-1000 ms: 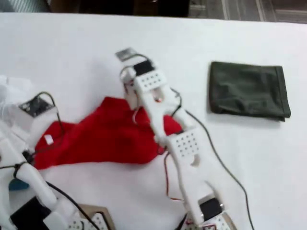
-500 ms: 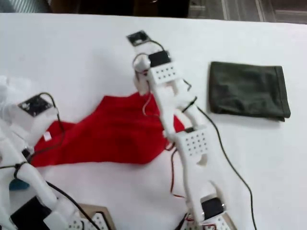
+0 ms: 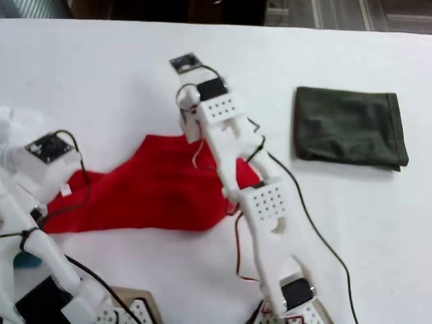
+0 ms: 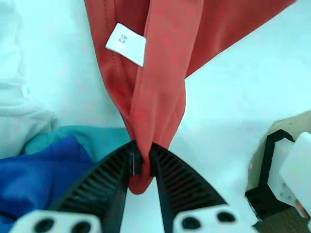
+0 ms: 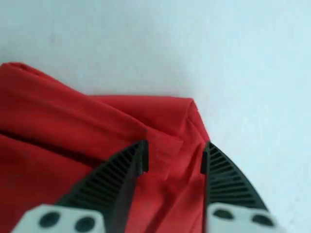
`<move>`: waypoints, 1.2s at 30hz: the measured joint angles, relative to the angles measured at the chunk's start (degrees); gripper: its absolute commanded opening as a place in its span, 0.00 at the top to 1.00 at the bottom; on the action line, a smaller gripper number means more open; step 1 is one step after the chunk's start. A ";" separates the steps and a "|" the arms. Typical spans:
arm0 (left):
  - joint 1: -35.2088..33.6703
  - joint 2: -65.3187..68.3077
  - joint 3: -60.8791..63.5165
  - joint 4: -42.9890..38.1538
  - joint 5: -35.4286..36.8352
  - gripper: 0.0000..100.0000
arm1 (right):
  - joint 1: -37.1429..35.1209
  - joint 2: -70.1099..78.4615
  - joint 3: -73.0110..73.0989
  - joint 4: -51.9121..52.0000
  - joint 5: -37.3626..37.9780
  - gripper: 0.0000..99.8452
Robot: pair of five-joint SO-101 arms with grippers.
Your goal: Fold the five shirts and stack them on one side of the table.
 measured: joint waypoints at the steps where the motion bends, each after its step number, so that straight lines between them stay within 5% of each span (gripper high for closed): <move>1: 0.00 0.00 0.00 -0.09 0.00 0.97 | -0.35 0.00 0.00 1.05 0.00 0.82; 36: 0.00 0.00 0.00 -0.09 0.00 0.97 | -1.49 3.60 -0.09 -0.09 0.00 0.89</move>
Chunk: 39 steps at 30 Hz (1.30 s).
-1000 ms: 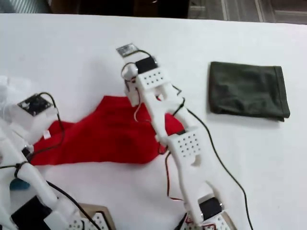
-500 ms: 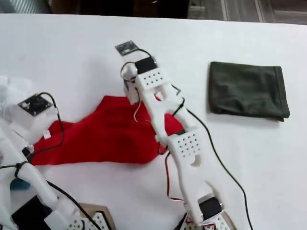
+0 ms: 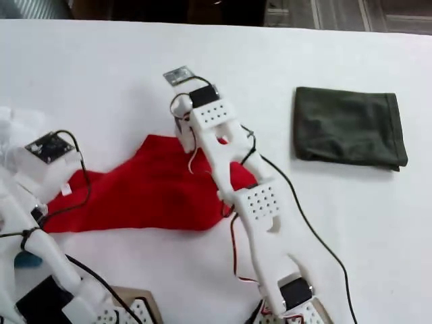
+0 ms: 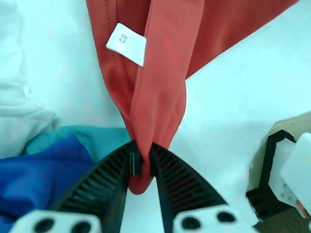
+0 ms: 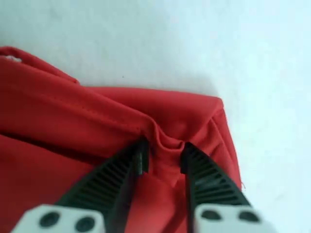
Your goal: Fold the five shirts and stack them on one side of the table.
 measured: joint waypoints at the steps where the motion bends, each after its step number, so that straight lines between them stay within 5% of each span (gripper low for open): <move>1: 0.00 0.00 0.00 0.00 0.00 0.97 | 0.00 0.00 0.00 0.00 0.00 0.89; 21: 0.00 0.00 0.00 0.00 0.00 0.97 | 0.00 0.00 -6.07 1.41 0.09 0.90; 28: 0.00 0.00 0.00 0.00 0.00 0.97 | 0.09 0.00 -6.07 1.14 0.09 0.98; 39: 0.00 0.00 0.00 0.00 0.00 0.97 | 5.63 0.09 -16.35 2.90 0.09 0.98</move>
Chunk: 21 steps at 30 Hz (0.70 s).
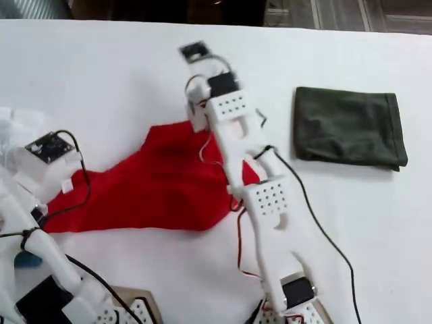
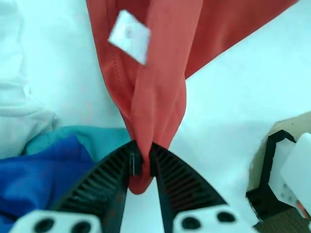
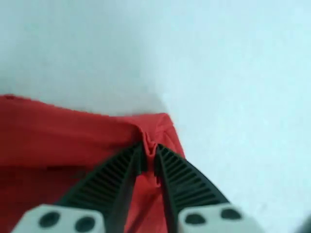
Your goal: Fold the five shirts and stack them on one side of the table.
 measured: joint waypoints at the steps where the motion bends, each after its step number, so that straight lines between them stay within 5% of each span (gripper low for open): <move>1: 0.00 0.00 0.00 0.00 0.00 0.97 | 0.79 0.00 -3.60 1.23 0.18 0.98; 15: 20.04 0.00 -24.00 8.53 12.48 0.97 | 2.20 -12.22 -13.98 3.25 5.19 0.98; 21: 22.24 0.00 -38.15 12.40 16.44 0.97 | 5.71 -24.18 -13.98 3.25 5.19 0.98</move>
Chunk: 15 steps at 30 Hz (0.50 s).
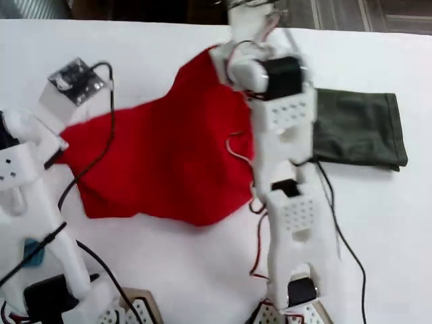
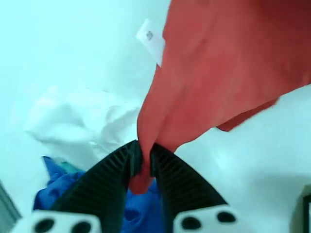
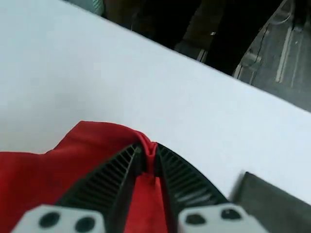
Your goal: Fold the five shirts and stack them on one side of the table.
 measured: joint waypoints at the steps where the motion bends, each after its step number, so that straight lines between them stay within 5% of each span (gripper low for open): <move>1: 0.00 0.00 -1.85 0.26 0.26 0.97 | 0.97 -2.37 0.00 0.00 0.00 0.98; 15: 0.00 -1.41 -18.73 0.70 5.71 0.97 | 4.13 -29.27 -0.18 0.18 0.79 0.98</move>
